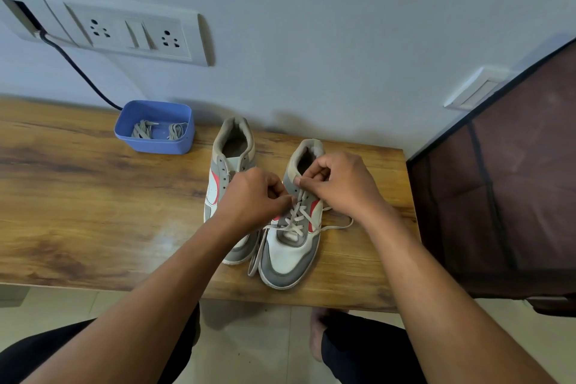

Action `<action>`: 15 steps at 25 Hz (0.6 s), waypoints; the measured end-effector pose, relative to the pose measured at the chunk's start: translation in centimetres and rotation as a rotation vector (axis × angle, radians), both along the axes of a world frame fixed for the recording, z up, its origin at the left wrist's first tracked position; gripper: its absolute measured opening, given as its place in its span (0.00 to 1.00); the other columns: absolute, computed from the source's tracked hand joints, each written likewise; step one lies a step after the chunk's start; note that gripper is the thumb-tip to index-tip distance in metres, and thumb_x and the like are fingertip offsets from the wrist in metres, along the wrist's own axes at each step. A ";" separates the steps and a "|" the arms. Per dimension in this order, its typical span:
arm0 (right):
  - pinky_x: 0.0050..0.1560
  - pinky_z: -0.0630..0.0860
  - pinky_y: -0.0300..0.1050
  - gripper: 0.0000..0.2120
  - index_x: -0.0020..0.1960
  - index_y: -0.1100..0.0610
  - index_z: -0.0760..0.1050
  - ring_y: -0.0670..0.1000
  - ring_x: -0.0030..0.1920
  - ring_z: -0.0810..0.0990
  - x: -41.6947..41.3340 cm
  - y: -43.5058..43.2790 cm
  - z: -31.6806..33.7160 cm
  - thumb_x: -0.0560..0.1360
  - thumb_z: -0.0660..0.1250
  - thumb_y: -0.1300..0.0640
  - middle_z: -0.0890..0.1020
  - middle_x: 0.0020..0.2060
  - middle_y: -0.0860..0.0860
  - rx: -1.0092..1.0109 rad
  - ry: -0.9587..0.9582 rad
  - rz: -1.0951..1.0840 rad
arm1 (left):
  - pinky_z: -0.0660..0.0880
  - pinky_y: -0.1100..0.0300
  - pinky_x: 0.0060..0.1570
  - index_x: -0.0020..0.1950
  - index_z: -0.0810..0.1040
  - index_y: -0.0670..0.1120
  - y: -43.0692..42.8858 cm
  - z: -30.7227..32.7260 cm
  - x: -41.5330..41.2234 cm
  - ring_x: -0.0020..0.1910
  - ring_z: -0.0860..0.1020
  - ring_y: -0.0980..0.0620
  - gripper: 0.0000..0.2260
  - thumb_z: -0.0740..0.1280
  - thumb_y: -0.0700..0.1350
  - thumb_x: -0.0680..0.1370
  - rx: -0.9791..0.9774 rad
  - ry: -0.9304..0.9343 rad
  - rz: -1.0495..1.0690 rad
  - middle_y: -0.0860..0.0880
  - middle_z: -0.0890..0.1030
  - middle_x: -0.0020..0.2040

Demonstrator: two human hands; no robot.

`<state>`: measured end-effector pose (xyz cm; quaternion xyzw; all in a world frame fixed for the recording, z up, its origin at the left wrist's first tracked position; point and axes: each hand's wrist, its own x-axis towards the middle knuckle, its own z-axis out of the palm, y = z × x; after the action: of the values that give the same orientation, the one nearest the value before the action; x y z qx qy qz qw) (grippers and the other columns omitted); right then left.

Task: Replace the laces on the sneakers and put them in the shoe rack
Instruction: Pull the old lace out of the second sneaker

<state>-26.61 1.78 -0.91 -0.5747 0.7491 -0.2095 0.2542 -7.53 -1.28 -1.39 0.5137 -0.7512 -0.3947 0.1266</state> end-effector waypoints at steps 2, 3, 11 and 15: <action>0.36 0.78 0.44 0.10 0.38 0.47 0.82 0.43 0.34 0.82 0.1 0.0 -0.1 0.72 0.80 0.45 0.83 0.33 0.43 0.009 -0.028 -0.007 | 0.83 0.57 0.39 0.39 0.83 0.49 0.3 -0.1 -0.4 0.32 0.82 0.59 0.07 0.76 0.48 0.75 0.030 0.007 0.044 0.53 0.85 0.33; 0.37 0.81 0.46 0.10 0.39 0.48 0.83 0.44 0.34 0.82 0.2 0.0 -0.1 0.72 0.80 0.45 0.84 0.33 0.44 0.010 -0.038 -0.014 | 0.84 0.55 0.40 0.39 0.83 0.48 0.5 -0.2 -0.6 0.32 0.83 0.58 0.06 0.76 0.46 0.75 0.052 0.021 0.059 0.53 0.85 0.33; 0.39 0.82 0.50 0.09 0.39 0.49 0.84 0.43 0.32 0.81 0.2 0.1 -0.7 0.71 0.82 0.49 0.84 0.31 0.46 0.002 -0.130 -0.056 | 0.85 0.50 0.39 0.37 0.83 0.48 1.2 -0.7 -1.2 0.31 0.84 0.58 0.07 0.76 0.45 0.74 0.081 0.059 0.154 0.52 0.84 0.31; 0.41 0.83 0.55 0.08 0.39 0.50 0.85 0.45 0.32 0.81 0.1 0.1 -0.9 0.71 0.82 0.50 0.83 0.30 0.47 0.001 -0.171 -0.081 | 0.85 0.53 0.40 0.37 0.83 0.44 0.9 -0.3 -1.5 0.31 0.84 0.55 0.07 0.76 0.44 0.75 0.158 0.014 0.119 0.49 0.84 0.32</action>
<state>-26.46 1.92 -1.80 -0.5237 0.7474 -0.2677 0.3090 -9.01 -0.37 -1.73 0.5631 -0.6849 -0.4481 0.1141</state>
